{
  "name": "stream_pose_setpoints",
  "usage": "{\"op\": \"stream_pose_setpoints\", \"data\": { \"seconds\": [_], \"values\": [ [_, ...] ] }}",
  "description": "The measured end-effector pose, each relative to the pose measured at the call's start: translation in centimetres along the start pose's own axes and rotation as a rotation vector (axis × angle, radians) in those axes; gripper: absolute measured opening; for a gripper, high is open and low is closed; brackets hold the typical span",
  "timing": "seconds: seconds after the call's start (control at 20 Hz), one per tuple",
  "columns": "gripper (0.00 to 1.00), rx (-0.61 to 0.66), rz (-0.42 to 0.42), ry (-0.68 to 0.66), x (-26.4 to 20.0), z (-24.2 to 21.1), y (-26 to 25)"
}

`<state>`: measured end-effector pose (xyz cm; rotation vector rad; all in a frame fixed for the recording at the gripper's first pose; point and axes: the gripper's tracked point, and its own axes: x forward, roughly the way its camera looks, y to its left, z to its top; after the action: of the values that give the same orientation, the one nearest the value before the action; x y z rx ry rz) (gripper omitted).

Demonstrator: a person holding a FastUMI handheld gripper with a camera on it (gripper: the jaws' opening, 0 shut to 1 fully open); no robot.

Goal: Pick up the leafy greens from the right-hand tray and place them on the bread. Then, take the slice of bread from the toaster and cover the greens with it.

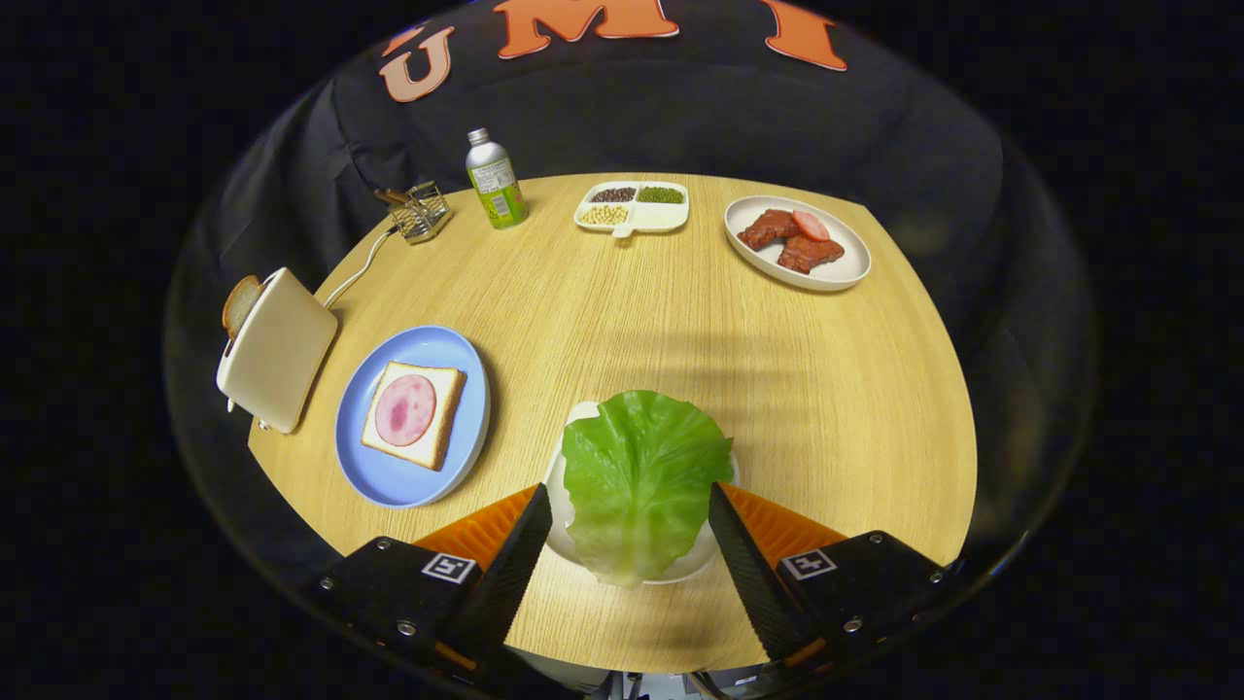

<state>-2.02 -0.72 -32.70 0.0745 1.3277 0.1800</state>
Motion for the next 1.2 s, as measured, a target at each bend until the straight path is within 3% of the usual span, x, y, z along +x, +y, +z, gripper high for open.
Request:
{"op": "stream_pose_setpoints", "data": {
  "seconds": [0.3,0.95,1.05,1.1,1.15,1.2],
  "values": [
    [0.95,0.031,0.018,0.113,3.1,-0.8,0.0],
    [0.79,0.02,-0.106,0.177,6.3,-1.6,-0.8],
    [0.7,0.008,-0.108,0.167,6.4,-1.6,-0.5],
    [0.56,0.011,-0.11,0.162,6.5,-1.5,-0.4],
    [0.49,0.018,-0.115,0.157,6.6,-1.3,-0.5],
    [0.33,0.036,-0.117,0.153,6.6,-1.3,-0.7]
  ]
}}
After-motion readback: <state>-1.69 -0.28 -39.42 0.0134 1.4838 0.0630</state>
